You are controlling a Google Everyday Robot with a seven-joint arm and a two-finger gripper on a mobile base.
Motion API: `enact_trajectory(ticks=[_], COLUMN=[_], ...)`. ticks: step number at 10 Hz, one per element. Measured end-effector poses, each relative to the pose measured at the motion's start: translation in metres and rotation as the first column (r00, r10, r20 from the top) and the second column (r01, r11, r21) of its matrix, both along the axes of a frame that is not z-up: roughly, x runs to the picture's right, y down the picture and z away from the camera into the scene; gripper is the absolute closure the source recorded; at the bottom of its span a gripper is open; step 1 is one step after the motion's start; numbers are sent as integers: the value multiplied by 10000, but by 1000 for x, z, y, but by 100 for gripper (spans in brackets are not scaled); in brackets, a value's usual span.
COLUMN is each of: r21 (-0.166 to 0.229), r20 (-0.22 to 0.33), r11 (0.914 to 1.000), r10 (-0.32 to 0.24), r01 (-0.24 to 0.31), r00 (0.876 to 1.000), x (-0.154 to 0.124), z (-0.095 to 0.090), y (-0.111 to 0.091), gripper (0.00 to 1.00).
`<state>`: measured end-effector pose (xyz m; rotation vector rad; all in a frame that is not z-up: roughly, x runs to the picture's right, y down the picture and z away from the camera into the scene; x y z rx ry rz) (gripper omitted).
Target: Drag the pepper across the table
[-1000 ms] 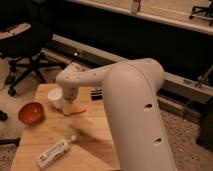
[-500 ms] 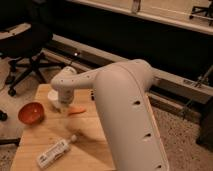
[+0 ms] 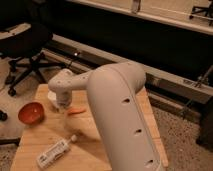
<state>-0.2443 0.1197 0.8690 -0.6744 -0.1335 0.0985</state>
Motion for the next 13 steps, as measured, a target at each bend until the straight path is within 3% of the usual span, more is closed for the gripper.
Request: enact_trajectory(ticks=[4, 8, 13], r21=[-501, -763, -1014], r20=[-360, -397, -369], r11=[9983, 9964, 9945], r10=[273, 340, 210], r01=[-291, -370, -247], r00=[9990, 9986, 9991], x=[12, 15, 13], z=[17, 23, 24], y=[9, 8, 7], gripper=[23, 58, 60])
